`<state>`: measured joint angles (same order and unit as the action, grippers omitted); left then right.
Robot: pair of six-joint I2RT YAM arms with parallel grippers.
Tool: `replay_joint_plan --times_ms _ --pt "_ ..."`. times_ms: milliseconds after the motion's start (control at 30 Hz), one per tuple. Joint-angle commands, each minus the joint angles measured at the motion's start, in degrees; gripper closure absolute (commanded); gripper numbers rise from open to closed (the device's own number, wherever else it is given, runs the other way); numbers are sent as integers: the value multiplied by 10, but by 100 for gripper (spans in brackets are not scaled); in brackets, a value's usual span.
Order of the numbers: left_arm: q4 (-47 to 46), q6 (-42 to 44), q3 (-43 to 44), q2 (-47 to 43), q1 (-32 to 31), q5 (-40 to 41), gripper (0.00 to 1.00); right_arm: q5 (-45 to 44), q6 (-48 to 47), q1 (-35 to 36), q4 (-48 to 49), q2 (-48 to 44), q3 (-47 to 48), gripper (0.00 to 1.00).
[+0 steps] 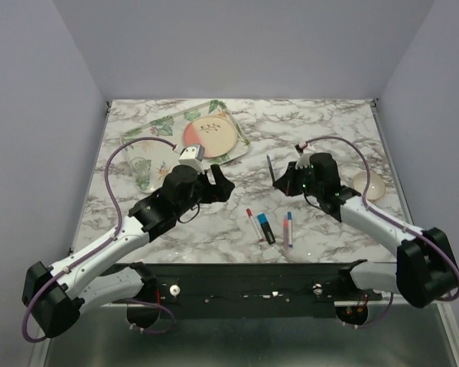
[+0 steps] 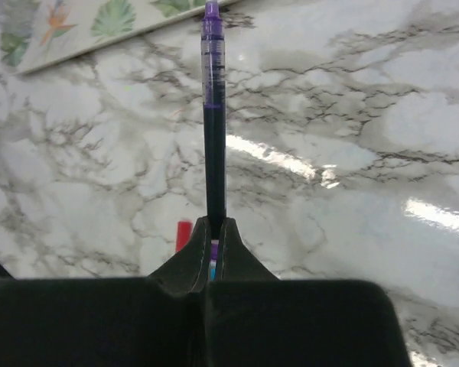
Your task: Insert the pens into the pen caps
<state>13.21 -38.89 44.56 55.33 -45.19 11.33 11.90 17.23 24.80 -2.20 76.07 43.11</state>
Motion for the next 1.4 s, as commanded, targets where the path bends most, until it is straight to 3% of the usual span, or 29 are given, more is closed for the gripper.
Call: replay_joint_plan --times_ms 0,233,567,867,1067,1133,1167,1300,1367 --pt "-107 -25 -5 27 34 -132 15 132 94 15 232 -90 -136 99" --pt "-194 3 4 67 36 -221 21 173 176 56 380 -195 -233 99" --pt "-267 -6 2 115 36 -272 29 185 206 76 423 -225 -261 99" --pt "-302 -15 18 150 36 -318 46 196 201 89 401 -226 -247 99" --pt "-324 -27 16 163 36 -348 76 195 199 96 391 -220 -237 99" --pt "-332 -34 16 165 36 -356 95 202 197 97 388 -211 -231 98" --pt "-336 -36 15 166 36 -366 100 205 196 97 387 -207 -230 93" --pt "-356 -56 11 169 36 -394 100 202 205 97 380 -195 -221 58" --pt "-370 -69 9 170 37 -402 100 200 206 98 382 -189 -218 54"
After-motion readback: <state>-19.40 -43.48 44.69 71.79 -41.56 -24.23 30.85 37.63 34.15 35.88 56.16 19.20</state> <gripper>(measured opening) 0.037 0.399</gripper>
